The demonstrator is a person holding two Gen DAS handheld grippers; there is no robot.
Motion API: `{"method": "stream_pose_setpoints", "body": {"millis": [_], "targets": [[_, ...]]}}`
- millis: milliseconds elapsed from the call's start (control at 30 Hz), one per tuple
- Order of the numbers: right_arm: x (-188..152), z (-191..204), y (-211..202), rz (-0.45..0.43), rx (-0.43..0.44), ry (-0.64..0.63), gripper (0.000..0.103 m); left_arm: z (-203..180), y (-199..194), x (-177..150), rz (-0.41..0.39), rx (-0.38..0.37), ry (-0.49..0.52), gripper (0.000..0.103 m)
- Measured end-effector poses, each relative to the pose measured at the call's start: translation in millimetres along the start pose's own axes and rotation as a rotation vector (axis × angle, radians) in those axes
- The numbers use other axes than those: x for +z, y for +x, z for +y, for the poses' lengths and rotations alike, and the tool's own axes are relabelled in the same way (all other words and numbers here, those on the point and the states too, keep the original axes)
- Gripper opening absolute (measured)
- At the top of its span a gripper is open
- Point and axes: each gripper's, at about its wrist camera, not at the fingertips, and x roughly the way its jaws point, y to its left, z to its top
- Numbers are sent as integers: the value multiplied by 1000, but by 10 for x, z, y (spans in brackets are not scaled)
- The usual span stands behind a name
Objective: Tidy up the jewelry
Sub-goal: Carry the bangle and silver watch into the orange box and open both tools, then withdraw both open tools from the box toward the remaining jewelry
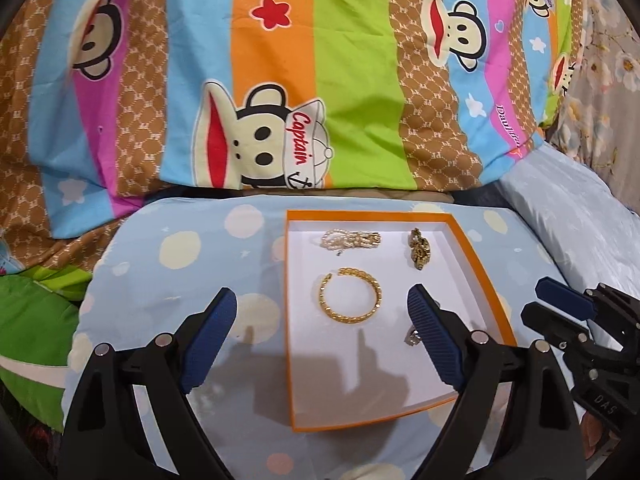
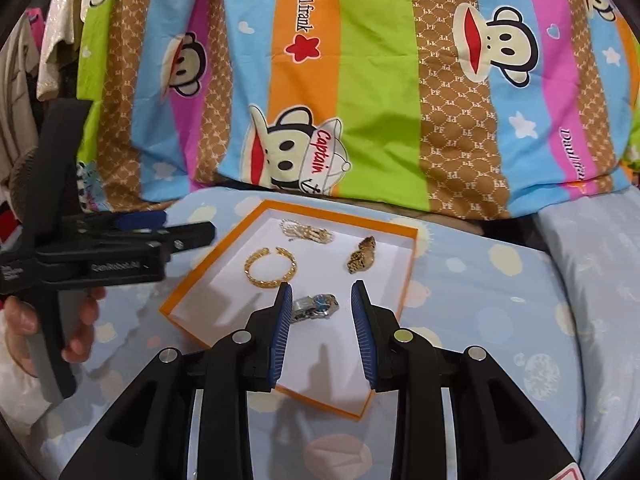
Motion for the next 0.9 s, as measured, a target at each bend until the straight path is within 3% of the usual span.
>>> {"method": "stream_pose_setpoints", "body": {"millis": [133,267,400,567,900], "targets": [[-29,90,243,67,14,1,22,56,25,-54,13,29,0,85],[-56,195,558,152,77,19,4,107,103,-135,28,49,8,85],[-50,313,809,210,122,27,3,163,215,-208,55,55,4,84],[-81,318,954,250,69,20,1,206,292,-263,70,65,11,84],[-152,-150,913,244,-57,85,1,201,378,-329,87,67,23,84]]}}
